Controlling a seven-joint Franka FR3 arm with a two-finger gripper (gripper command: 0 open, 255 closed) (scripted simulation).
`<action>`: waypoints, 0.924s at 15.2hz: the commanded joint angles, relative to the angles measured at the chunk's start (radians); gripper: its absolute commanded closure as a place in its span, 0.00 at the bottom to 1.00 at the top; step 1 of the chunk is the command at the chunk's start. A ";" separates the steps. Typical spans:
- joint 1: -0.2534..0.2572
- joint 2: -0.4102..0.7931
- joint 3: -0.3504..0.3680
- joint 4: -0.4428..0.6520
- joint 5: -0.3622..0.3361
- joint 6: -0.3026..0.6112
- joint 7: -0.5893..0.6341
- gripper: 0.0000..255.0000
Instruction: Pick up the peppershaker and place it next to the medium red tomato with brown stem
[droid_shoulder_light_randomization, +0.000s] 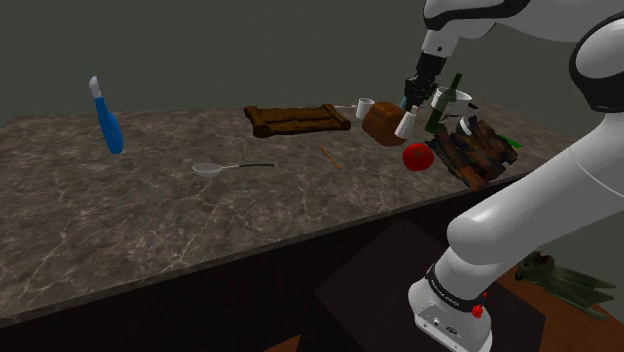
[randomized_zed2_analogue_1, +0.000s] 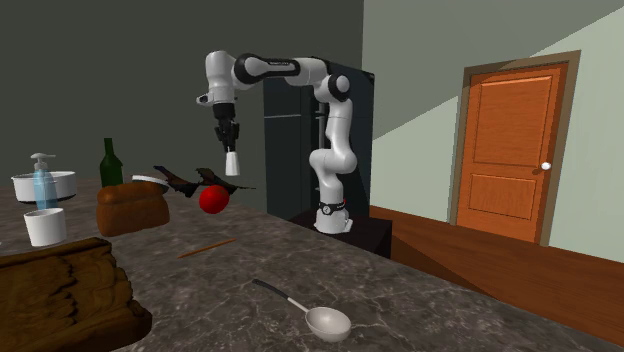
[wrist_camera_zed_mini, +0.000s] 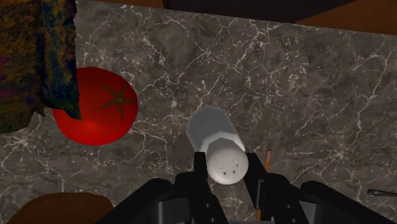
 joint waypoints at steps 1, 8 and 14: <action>-0.020 0.022 -0.036 0.024 -0.006 -0.005 -0.056 1.00; -0.029 0.029 -0.051 -0.049 -0.009 0.074 -0.080 1.00; -0.030 0.036 -0.054 -0.122 -0.008 0.154 -0.086 1.00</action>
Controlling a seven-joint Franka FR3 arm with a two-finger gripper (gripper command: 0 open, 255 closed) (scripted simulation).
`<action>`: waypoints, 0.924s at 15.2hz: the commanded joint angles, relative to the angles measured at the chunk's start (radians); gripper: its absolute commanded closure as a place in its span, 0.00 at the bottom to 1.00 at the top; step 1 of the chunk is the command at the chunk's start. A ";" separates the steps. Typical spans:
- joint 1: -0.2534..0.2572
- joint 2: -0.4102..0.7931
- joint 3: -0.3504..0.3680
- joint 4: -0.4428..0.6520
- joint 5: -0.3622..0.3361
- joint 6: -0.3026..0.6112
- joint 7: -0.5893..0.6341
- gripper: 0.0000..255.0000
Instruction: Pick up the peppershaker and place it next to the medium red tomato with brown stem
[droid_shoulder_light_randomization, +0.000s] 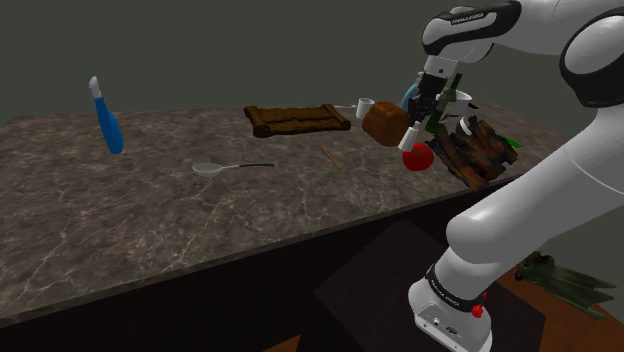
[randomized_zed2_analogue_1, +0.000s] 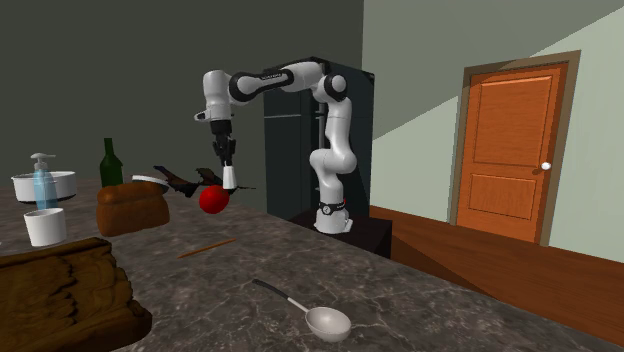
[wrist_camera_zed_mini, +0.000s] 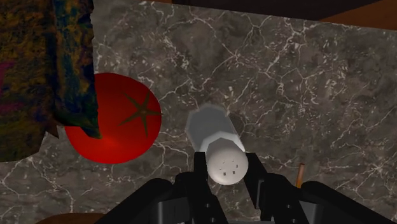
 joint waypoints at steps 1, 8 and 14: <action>0.000 0.002 0.000 -0.025 0.001 0.028 -0.001 1.00; -0.001 0.023 -0.006 -0.100 0.006 0.123 -0.011 1.00; -0.001 0.050 -0.011 -0.157 0.014 0.204 -0.022 1.00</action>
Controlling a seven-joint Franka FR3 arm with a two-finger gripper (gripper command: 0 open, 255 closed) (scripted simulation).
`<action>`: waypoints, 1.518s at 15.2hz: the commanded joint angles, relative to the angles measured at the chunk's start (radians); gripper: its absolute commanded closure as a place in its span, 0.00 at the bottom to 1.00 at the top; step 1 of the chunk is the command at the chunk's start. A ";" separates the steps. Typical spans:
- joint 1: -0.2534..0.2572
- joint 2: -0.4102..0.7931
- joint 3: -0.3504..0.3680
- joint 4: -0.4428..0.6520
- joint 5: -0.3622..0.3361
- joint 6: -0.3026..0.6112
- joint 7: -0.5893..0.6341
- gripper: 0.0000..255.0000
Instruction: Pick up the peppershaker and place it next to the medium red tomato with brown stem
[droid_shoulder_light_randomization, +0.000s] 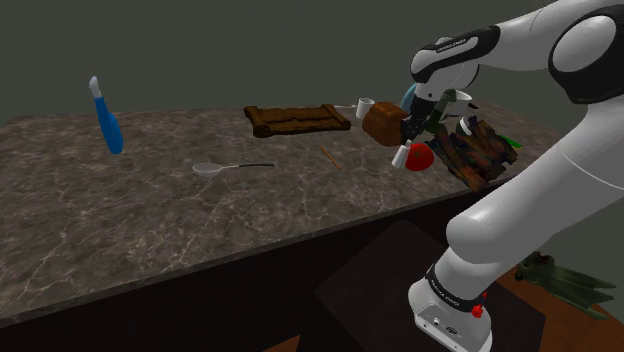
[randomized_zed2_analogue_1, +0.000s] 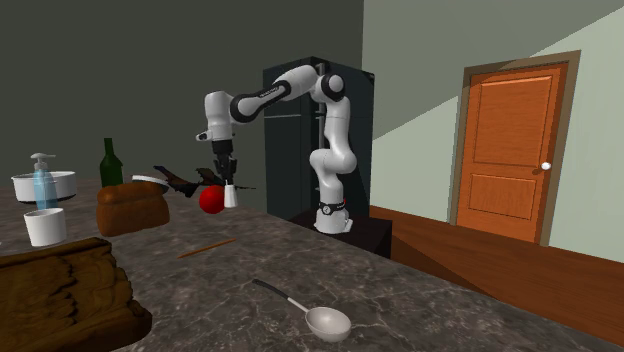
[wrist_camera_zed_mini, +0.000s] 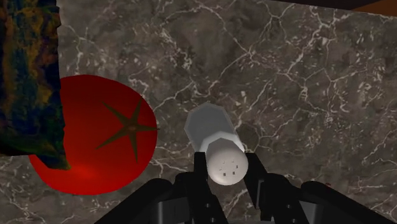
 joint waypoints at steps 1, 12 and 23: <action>0.000 0.009 -0.002 -0.016 0.003 0.026 -0.005 1.00; 0.001 0.062 -0.009 -0.080 0.023 0.139 -0.026 1.00; 0.001 0.062 -0.009 -0.080 0.023 0.140 -0.026 0.00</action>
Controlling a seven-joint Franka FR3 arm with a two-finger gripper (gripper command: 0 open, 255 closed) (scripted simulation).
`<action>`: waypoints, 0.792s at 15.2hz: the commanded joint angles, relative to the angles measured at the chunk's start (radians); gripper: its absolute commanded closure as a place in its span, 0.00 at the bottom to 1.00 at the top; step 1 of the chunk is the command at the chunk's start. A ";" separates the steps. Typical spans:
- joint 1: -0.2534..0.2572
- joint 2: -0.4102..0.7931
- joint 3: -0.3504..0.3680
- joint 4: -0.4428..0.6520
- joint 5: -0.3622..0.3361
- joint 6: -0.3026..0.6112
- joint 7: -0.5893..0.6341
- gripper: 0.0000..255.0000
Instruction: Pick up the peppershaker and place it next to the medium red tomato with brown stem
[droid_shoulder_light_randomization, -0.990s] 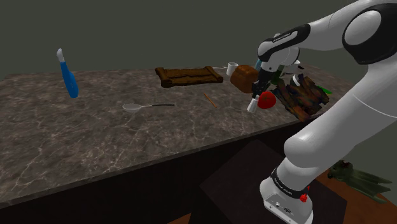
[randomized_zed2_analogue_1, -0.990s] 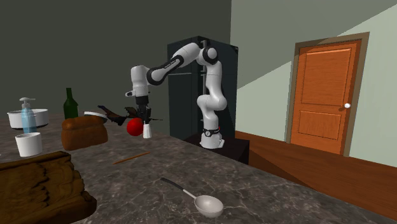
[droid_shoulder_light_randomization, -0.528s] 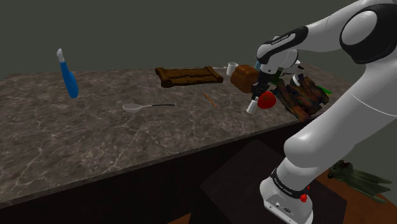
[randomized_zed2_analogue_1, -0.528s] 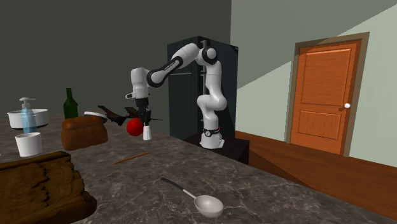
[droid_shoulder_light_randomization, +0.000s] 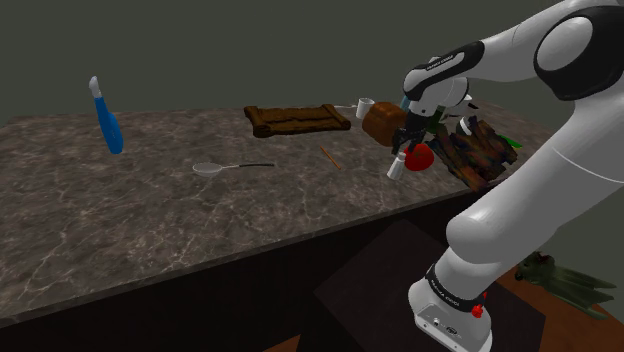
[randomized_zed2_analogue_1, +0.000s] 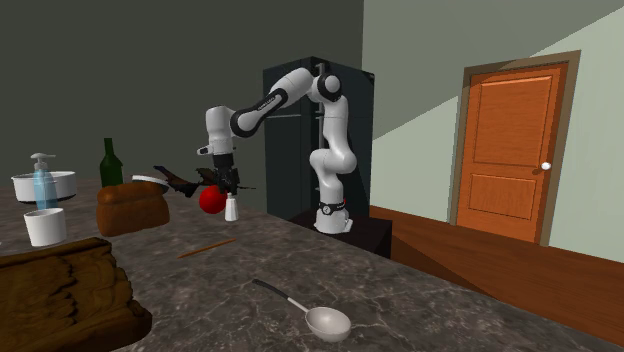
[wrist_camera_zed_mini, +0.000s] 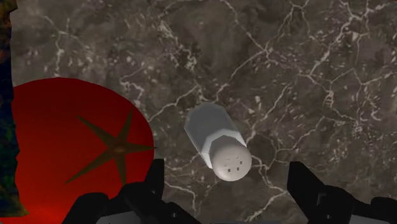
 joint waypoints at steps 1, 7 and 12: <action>-0.001 -0.015 0.001 0.021 -0.006 -0.035 0.005 0.00; -0.004 -0.047 0.002 0.086 -0.019 -0.131 0.014 0.00; -0.004 -0.047 0.002 0.086 -0.019 -0.131 0.014 0.00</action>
